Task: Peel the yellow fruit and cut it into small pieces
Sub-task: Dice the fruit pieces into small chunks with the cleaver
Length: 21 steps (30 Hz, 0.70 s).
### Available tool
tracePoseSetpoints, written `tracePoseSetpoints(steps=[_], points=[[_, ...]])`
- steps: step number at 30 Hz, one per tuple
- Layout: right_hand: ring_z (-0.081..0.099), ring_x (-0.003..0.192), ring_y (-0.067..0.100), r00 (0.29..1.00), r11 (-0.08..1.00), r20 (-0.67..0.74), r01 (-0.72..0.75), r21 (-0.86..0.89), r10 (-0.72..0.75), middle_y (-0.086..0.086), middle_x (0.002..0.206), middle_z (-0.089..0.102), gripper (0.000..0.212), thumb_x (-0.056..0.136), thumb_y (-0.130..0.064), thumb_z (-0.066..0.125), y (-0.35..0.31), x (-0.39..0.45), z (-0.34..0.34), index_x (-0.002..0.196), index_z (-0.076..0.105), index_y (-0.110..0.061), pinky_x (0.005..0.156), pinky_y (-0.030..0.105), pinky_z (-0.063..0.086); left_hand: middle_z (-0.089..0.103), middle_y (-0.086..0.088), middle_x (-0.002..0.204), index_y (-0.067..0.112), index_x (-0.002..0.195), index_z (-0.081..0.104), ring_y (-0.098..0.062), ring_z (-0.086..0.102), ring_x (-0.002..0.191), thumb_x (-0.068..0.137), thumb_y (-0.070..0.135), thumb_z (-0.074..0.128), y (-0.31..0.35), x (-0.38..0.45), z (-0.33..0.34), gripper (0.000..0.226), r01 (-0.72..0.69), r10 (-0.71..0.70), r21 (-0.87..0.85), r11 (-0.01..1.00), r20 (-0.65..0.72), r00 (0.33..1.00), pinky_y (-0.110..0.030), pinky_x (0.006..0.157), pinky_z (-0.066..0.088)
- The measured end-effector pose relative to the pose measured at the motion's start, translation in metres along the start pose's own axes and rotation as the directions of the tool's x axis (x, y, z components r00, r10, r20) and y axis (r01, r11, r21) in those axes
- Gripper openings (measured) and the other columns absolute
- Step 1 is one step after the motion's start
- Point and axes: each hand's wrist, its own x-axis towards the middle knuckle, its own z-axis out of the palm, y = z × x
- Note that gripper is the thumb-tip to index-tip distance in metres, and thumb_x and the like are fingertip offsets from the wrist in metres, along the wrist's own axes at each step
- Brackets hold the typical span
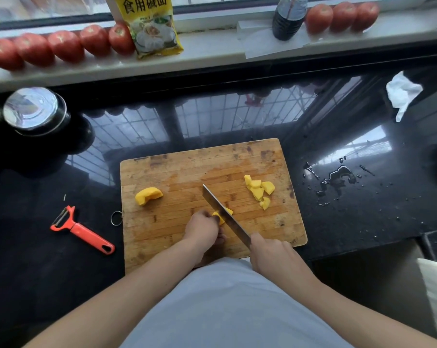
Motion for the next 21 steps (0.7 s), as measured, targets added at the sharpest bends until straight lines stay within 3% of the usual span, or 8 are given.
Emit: tracePoseSetpoints(steps=[3, 5, 7, 10, 13, 17, 21], points=[[0.046, 0.074, 0.031, 0.999, 0.999, 0.011, -0.034, -0.031, 0.034, -0.007, 0.069, 0.038, 0.012, 0.104, -0.016, 0.033, 0.002, -0.006, -0.001, 0.093, 0.033, -0.020, 0.065, 0.035, 0.032, 0.071, -0.025, 0.098, 0.023, 0.088, 0.050, -0.038, 0.075, 0.088, 0.106, 0.012, 0.049, 0.000, 0.000, -0.001, 0.022, -0.001, 0.001, 0.004, 1.000, 0.002, 1.000, -0.047, 0.081, 0.065], [0.043, 0.075, 0.032, 0.999, 0.998, 0.014, -0.047, -0.041, 0.047, -0.006, 0.069, 0.037, 0.011, 0.104, -0.016, 0.033, 0.002, -0.008, -0.001, 0.093, 0.034, -0.020, 0.065, 0.036, 0.031, 0.072, -0.025, 0.099, 0.017, 0.104, 0.054, -0.037, 0.076, 0.088, 0.106, 0.012, 0.049, 0.001, 0.001, 0.000, 0.008, -0.005, 0.005, 0.000, 1.000, 0.001, 1.000, -0.046, 0.078, 0.066], [0.043, 0.074, 0.031, 0.999, 0.998, 0.022, -0.044, -0.051, 0.046, -0.006, 0.069, 0.037, 0.011, 0.103, -0.015, 0.033, 0.002, -0.007, 0.001, 0.093, 0.033, -0.020, 0.065, 0.035, 0.031, 0.070, -0.024, 0.096, 0.017, 0.116, 0.050, -0.036, 0.074, 0.086, 0.106, 0.011, 0.048, 0.001, 0.001, 0.000, 0.011, 0.006, -0.006, -0.014, 1.000, 0.006, 1.000, -0.045, 0.078, 0.066], [0.043, 0.070, 0.033, 1.000, 0.999, 0.016, -0.010, -0.048, 0.010, -0.004, 0.071, 0.043, 0.012, 0.102, -0.012, 0.033, 0.000, 0.001, 0.005, 0.092, 0.031, -0.019, 0.064, 0.037, 0.033, 0.072, -0.026, 0.099, 0.009, 0.116, 0.057, -0.039, 0.076, 0.089, 0.105, 0.012, 0.050, 0.001, 0.001, -0.001, 0.013, 0.011, -0.011, -0.001, 1.000, 0.004, 1.000, -0.046, 0.074, 0.066], [0.058, 0.080, 0.039, 1.000, 0.999, -0.010, 0.009, -0.039, -0.009, 0.008, 0.092, 0.065, 0.010, 0.102, -0.011, 0.035, -0.007, 0.017, 0.010, 0.094, 0.033, -0.018, 0.066, 0.038, 0.037, 0.074, -0.022, 0.097, 0.013, 0.113, 0.067, -0.035, 0.076, 0.085, 0.102, 0.013, 0.052, -0.002, 0.005, 0.000, 0.019, -0.031, 0.031, 0.017, 0.999, 0.016, 0.999, -0.042, 0.066, 0.066], [0.067, 0.089, 0.036, 0.994, 0.997, -0.093, 0.055, -0.055, -0.060, 0.008, 0.097, 0.067, 0.010, 0.103, -0.010, 0.031, -0.022, 0.042, 0.013, 0.100, 0.039, -0.016, 0.064, 0.037, 0.037, 0.078, -0.009, 0.096, 0.024, 0.105, 0.074, -0.033, 0.075, 0.086, 0.085, 0.023, 0.054, -0.008, 0.012, -0.001, 0.028, -0.078, 0.077, 0.110, 0.991, 0.019, 0.997, -0.046, 0.078, 0.065], [0.063, 0.089, 0.036, 0.990, 0.999, -0.143, 0.012, 0.042, -0.006, 0.008, 0.095, 0.065, 0.008, 0.100, -0.013, 0.039, -0.021, 0.040, 0.006, 0.096, 0.035, -0.019, 0.064, 0.038, 0.037, 0.075, -0.014, 0.089, 0.014, 0.108, 0.064, -0.032, 0.076, 0.082, 0.099, 0.013, 0.049, -0.006, 0.005, -0.002, 0.017, -0.073, 0.072, 0.064, 0.995, 0.019, 0.997, -0.044, 0.073, 0.066]])
